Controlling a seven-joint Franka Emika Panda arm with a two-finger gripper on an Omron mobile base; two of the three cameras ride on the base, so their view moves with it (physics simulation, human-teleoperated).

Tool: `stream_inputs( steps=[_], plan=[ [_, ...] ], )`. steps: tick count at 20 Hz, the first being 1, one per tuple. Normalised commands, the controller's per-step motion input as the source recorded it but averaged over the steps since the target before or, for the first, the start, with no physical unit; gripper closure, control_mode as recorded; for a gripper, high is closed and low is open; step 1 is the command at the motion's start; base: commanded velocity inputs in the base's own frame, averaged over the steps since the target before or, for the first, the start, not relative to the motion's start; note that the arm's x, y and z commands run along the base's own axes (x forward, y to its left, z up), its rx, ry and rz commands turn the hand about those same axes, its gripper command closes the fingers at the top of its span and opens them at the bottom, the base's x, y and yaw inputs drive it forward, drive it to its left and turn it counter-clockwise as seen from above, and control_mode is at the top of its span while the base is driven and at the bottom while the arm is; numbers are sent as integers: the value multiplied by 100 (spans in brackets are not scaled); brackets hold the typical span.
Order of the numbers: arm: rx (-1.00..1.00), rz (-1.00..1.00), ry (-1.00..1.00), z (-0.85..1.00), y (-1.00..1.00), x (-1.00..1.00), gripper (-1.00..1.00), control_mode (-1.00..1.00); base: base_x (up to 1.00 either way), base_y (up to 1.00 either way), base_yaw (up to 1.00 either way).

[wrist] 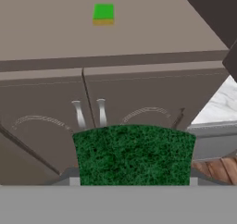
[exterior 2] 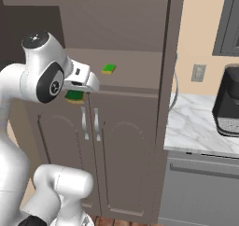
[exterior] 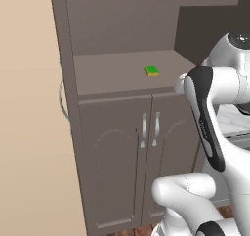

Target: Pick up the sponge and sponge from the sink, and place them back in the cabinet, and close the cabinet doors.

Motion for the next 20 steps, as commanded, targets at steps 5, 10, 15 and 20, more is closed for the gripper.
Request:
stream_inputs(
  steps=[5, 10, 15, 20],
  plan=[
    [0, 0, 0, 0, 0, 34, 100, -100, 0, 0, 0],
    [0, 0, -1, 1, -3, 33, 100, -100, 0, 0, 0],
    [0, 0, 0, 0, -3, 36, 100, -100, 0, 0, 0],
    [0, 0, 0, 0, -9, 41, 100, -100, 0, 0, 0]
  ],
)
